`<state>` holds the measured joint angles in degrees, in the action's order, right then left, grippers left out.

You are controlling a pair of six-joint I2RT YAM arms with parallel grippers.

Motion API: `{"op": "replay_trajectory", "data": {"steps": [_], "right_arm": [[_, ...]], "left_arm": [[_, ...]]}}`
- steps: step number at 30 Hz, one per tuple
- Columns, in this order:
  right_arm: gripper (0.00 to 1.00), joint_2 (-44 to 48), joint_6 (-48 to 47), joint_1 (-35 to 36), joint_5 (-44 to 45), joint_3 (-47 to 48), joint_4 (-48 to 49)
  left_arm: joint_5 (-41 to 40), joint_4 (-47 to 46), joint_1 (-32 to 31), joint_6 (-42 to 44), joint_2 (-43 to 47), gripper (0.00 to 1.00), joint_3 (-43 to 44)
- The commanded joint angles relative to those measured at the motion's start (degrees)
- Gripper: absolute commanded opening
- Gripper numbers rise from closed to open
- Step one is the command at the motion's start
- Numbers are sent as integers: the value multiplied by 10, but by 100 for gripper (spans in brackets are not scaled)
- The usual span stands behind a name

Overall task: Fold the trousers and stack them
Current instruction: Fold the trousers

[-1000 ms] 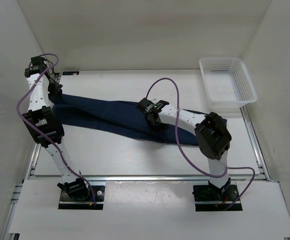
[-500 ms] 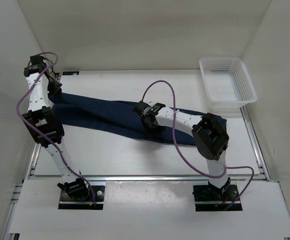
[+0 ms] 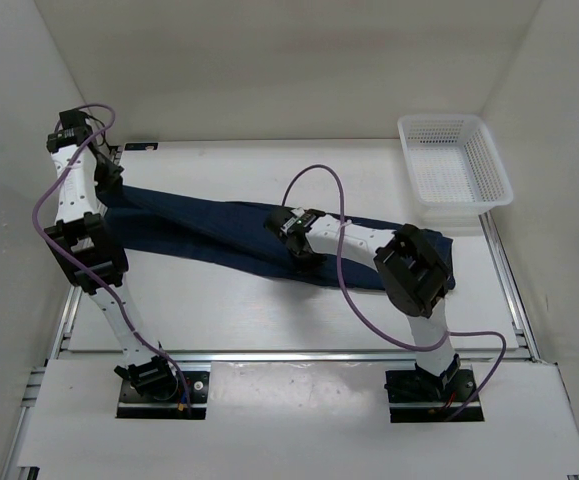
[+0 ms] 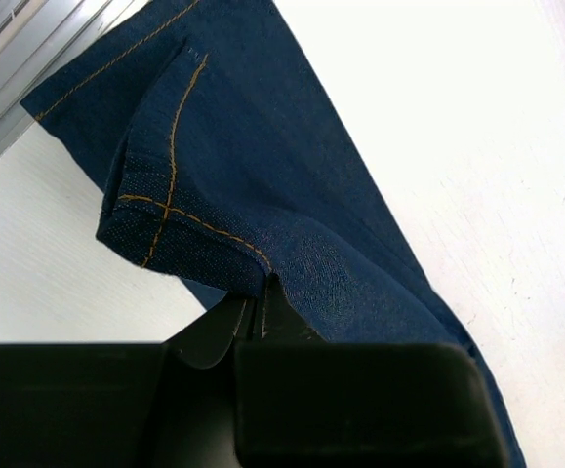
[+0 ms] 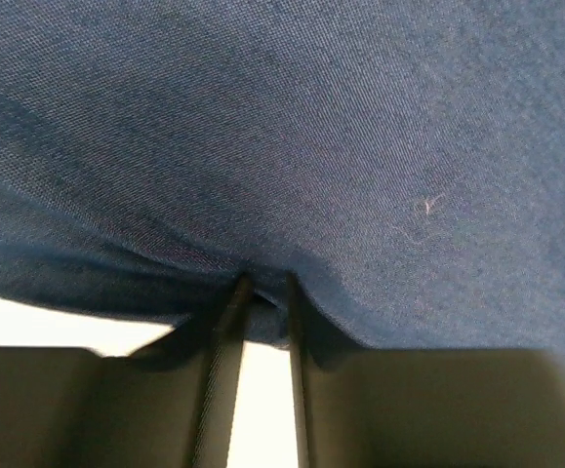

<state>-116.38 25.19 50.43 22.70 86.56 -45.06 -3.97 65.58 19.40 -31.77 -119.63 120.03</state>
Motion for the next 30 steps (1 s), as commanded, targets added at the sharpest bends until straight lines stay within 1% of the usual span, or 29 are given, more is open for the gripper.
{"op": "replay_trajectory", "data": {"steps": [1,2,3,7,8,11,14,15,17,18,19,20,21,22,23,24,25,26,27,28,29,30], "right_arm": [[21,-10,4,3,29,12,0],[14,-4,9,3,29,12,0],[0,-4,9,3,37,12,0],[0,29,14,-2,58,12,-6],[0,44,14,-2,66,12,-6],[0,76,14,-2,77,12,-19],[0,108,14,-2,77,-5,-24],[0,115,14,-2,77,-19,-24],[0,134,14,4,77,-37,-24],[0,134,14,5,77,-55,-24],[0,142,14,11,77,-64,-24],[0,142,14,18,77,-72,-24],[0,147,14,18,77,-86,-24],[0,152,33,18,77,-92,-29],[0,157,42,18,77,-98,-29],[2,165,50,-1,65,-113,-29],[8,189,62,-12,33,-123,-29],[18,204,83,-26,16,-133,-29],[28,221,93,-55,-1,-161,-19],[39,258,107,-73,-19,-176,-13],[55,278,115,-91,-40,-191,0],[64,297,120,-132,-89,-207,7]], "left_arm": [[-1,-5,4,11,5,10,44],[4,-5,4,11,-1,10,56],[5,-5,4,17,-16,10,69],[17,27,4,29,-58,10,166],[22,33,4,29,-64,10,206],[36,39,4,35,-69,10,228],[44,18,20,35,-31,10,181],[44,1,28,35,-19,10,129],[27,-14,36,35,9,10,72],[11,-20,42,35,14,10,19],[5,-27,49,35,14,15,-2],[5,-27,49,35,14,22,-19],[-2,-27,56,29,6,52,-34],[-2,-27,56,29,-1,73,-54],[5,-27,56,29,-13,87,-54],[5,-20,56,29,-13,92,-59],[5,-20,49,29,-13,99,-59],[0,-20,43,29,-5,99,-59],[-5,-20,43,29,2,99,-59],[-5,-20,35,29,9,99,-59],[-10,-20,28,35,21,96,-59],[-10,-20,28,36,27,96,-54]]}}
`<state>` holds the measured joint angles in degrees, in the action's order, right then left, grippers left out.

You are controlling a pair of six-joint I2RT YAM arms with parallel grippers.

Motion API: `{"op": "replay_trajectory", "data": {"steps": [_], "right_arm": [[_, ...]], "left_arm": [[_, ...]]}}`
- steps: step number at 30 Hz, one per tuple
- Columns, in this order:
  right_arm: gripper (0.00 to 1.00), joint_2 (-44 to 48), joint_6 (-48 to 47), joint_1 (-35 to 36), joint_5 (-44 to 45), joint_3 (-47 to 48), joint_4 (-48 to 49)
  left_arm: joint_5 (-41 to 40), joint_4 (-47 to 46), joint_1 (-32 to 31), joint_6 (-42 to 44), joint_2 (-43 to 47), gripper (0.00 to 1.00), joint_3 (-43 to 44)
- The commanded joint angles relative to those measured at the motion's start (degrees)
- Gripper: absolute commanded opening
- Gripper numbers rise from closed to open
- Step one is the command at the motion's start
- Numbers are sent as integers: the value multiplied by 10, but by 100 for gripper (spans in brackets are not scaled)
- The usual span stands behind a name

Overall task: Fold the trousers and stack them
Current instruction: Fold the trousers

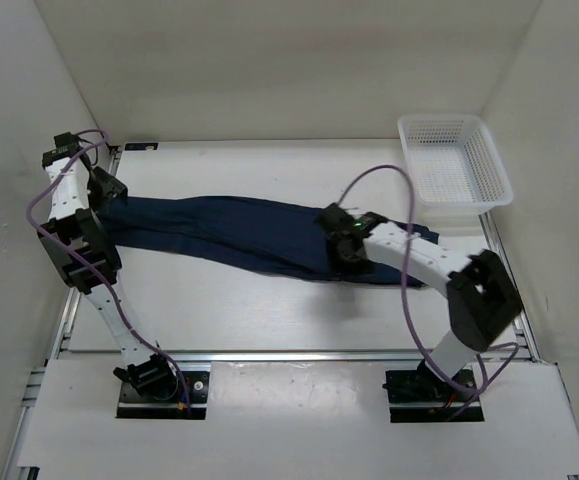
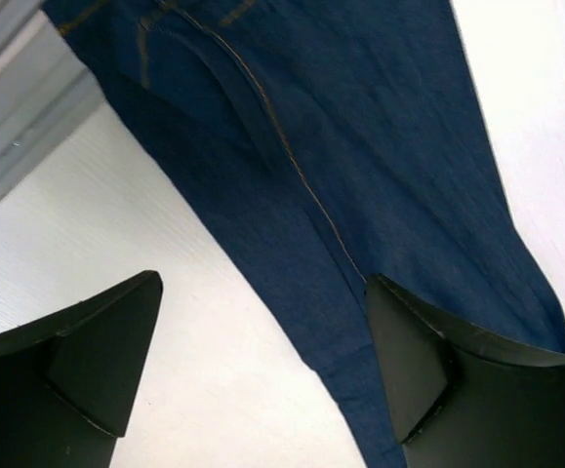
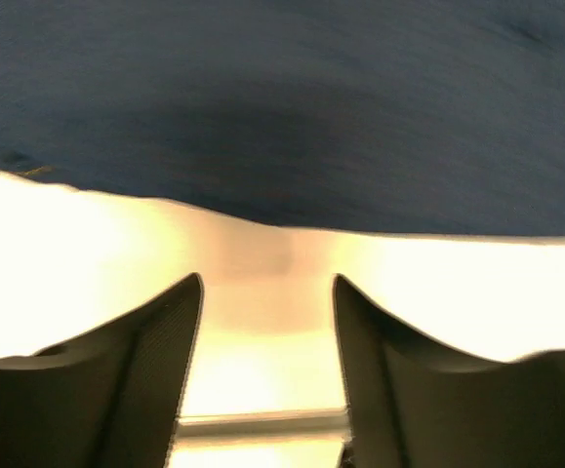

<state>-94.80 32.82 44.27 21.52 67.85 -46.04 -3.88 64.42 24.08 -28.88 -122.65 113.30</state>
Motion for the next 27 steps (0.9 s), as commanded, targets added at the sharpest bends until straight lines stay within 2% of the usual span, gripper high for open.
{"op": "replay_trajectory", "data": {"steps": [1,3,6,7,9,10,11,12,13,19,22,26,27], "right_arm": [[69,118,44,-93,-104,-52,24],[78,155,60,-153,-146,-83,30],[78,225,80,-231,-210,-134,30],[76,254,86,-250,-229,-147,30],[74,276,109,-310,-269,-186,30],[74,295,118,-330,-318,-202,47],[76,302,126,-348,-341,-232,60],[76,307,141,-377,-357,-244,74],[77,307,146,-390,-371,-254,96],[78,270,146,-487,-422,-286,149],[77,254,139,-529,-410,-299,175],[76,209,131,-549,-387,-299,208],[76,182,131,-549,-387,-293,217]], "left_arm": [[-11,-9,-18,7,64,95,13],[-17,-9,-18,7,80,93,8],[-23,-9,-24,12,97,83,-23],[-23,-15,-24,12,112,75,-39],[-10,-41,-39,12,129,75,-99],[-4,-52,-45,12,136,79,-119],[1,-61,-55,12,136,90,-135],[1,-67,-55,12,136,97,-157],[1,-74,-64,4,121,100,-163],[19,-79,-98,4,55,100,-158],[32,-89,-104,-3,50,100,-171],[32,-96,-104,-3,39,86,-177],[32,-96,-104,-3,33,77,-177]]}}
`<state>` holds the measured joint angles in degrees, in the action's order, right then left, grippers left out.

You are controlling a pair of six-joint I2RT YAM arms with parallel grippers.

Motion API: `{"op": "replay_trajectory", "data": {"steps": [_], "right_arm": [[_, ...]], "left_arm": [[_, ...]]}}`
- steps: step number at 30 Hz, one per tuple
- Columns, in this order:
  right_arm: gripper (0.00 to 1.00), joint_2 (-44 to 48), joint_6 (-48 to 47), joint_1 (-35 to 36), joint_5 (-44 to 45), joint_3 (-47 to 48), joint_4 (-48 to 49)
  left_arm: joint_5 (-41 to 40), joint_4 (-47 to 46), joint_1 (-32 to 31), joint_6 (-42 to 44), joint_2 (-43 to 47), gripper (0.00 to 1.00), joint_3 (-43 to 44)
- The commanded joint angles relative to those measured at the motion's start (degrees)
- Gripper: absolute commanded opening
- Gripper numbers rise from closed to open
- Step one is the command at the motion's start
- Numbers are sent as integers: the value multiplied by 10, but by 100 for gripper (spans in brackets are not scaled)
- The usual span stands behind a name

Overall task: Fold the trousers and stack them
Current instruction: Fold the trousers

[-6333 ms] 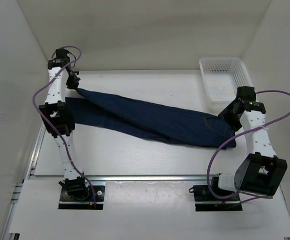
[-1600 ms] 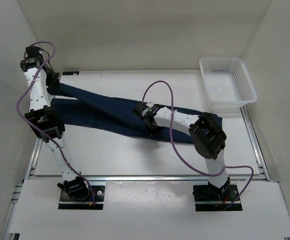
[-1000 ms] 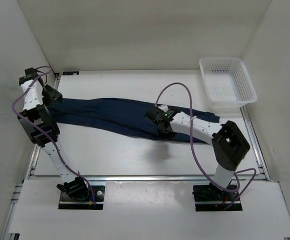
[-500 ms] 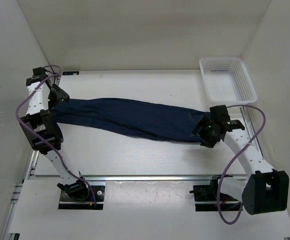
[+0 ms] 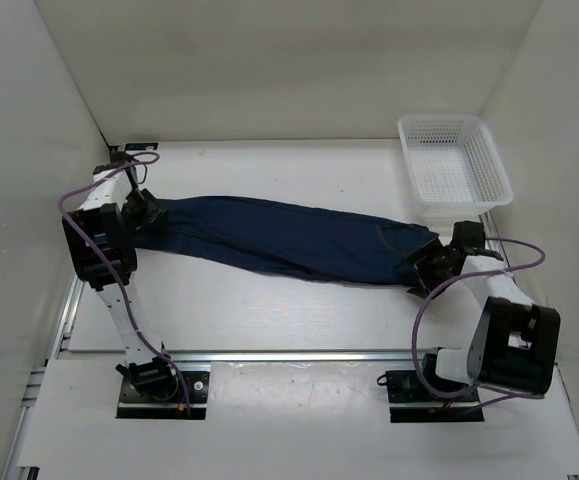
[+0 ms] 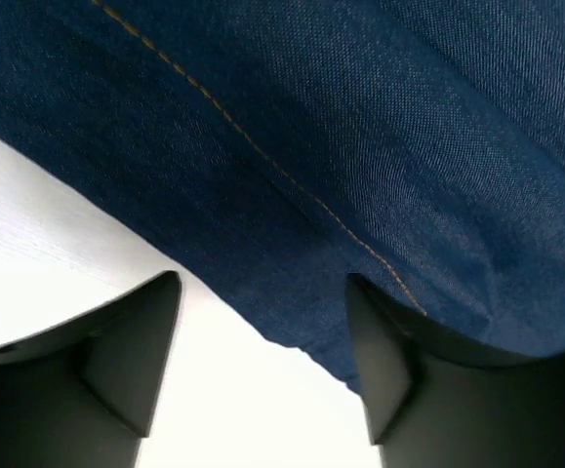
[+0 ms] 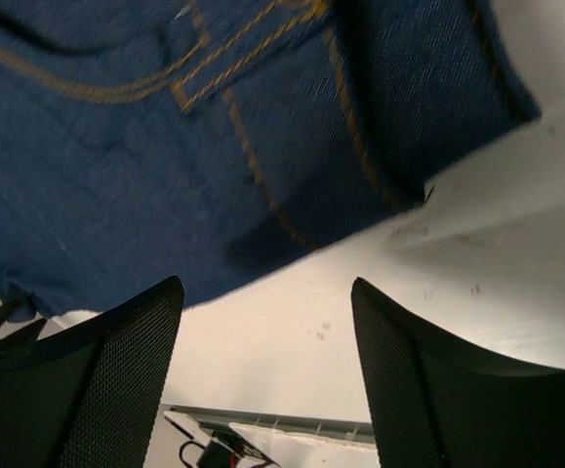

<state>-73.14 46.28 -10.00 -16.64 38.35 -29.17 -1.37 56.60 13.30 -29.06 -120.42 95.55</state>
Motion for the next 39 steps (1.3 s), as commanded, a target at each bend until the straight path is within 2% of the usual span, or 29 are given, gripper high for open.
{"op": "replay_trajectory", "data": {"steps": [1,3,4,5,8,9,11,17,23,26,27,29,30,31,32,33,37,39], "right_arm": [[74,-47,5,-6,-6,2,57],[67,-78,21,-6,11,2,85],[61,-86,21,-6,19,8,90],[47,-102,27,-6,28,9,90],[25,-118,27,-6,65,34,84],[10,-118,27,-6,76,39,73],[0,-111,21,-13,90,51,54],[0,-18,-20,-79,123,69,-28],[0,48,-51,-158,174,86,-148],[0,66,-51,-191,202,86,-168],[0,66,-46,-191,202,91,-168],[0,66,-46,-191,192,91,-159],[0,66,-46,-191,186,91,-159],[0,61,-46,-191,176,85,-152],[0,61,-46,-191,171,85,-146],[0,61,-51,-191,171,85,-146],[0,67,-58,-191,157,80,-146],[0,72,-63,-191,151,80,-146]], "left_arm": [[7,-18,4,-1,11,72,1],[1,-18,4,-1,11,59,1],[0,-18,4,-1,11,43,1],[0,-18,4,-1,11,35,1],[0,-18,4,-1,5,10,1],[0,-18,-1,-1,5,10,7],[7,-18,-1,-1,11,10,7],[22,-18,-33,4,31,10,13],[22,-12,-82,3,108,10,-66],[43,-12,-93,3,155,10,-98],[38,-2,-93,11,162,12,-84],[24,41,-88,18,162,22,-38],[24,51,-78,18,162,36,-12],[24,60,-63,24,162,54,44],[24,74,-55,24,145,95,73],[16,74,-48,24,133,100,102],[8,143,0,30,29,100,264],[29,152,13,35,-20,100,278]]}}
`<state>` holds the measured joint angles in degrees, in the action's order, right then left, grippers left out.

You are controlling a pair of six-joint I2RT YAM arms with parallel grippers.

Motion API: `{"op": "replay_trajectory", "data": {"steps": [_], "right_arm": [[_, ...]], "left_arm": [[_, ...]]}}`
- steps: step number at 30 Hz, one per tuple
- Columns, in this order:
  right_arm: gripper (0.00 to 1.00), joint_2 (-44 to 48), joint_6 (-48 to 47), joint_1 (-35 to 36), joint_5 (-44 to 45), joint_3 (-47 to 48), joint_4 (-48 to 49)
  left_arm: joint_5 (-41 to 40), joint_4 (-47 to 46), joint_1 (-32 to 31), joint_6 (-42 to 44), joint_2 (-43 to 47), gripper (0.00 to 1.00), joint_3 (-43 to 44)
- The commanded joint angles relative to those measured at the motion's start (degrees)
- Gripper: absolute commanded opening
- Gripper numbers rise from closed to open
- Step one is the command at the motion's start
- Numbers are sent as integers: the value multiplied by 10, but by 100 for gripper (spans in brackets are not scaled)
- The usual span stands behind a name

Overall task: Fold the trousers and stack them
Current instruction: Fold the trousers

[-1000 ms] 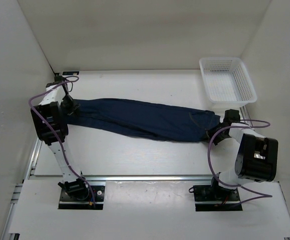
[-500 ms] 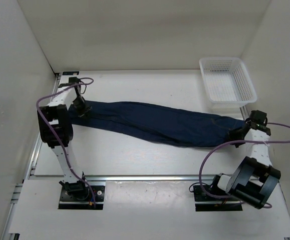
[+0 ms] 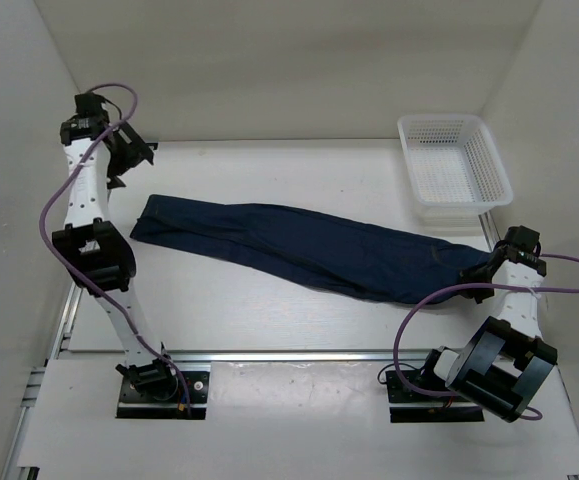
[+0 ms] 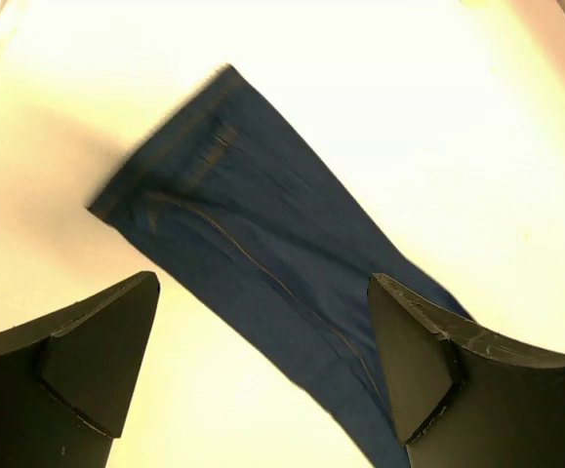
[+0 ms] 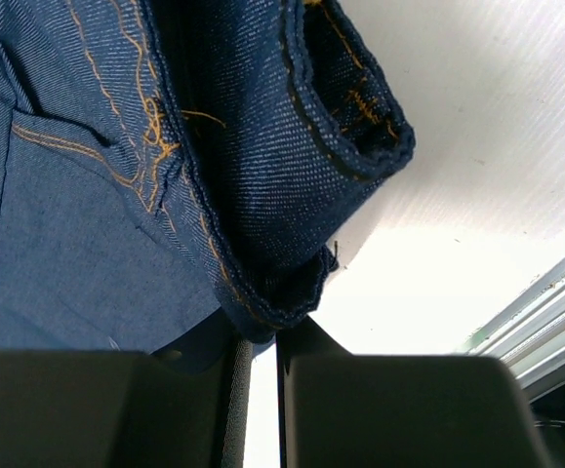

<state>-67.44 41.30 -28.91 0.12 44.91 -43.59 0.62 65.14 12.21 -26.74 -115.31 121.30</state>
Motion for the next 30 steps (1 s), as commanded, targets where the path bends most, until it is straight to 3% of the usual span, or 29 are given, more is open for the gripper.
{"op": "replay_trajectory", "data": {"steps": [1,5,16,19,20,25,27,30], "right_arm": [[0,15,-13,-2,-21,14,-2],[0,15,-18,-2,-35,8,10],[0,5,-18,-2,-52,3,22],[0,5,-18,-2,-52,3,22],[0,5,-18,-2,-52,3,22],[0,5,-18,-2,-57,3,27],[0,5,-18,-2,-57,3,27],[0,5,-18,-2,-57,3,27]], "left_arm": [[33,67,32,12,-82,100,20],[77,47,49,12,-121,100,-9],[100,35,38,12,-175,100,-16],[105,20,33,12,-169,85,-44],[105,20,33,12,-154,72,-51],[100,14,33,12,-119,29,-76],[93,19,33,12,-106,28,-76],[76,35,33,12,-100,10,-53]]}}
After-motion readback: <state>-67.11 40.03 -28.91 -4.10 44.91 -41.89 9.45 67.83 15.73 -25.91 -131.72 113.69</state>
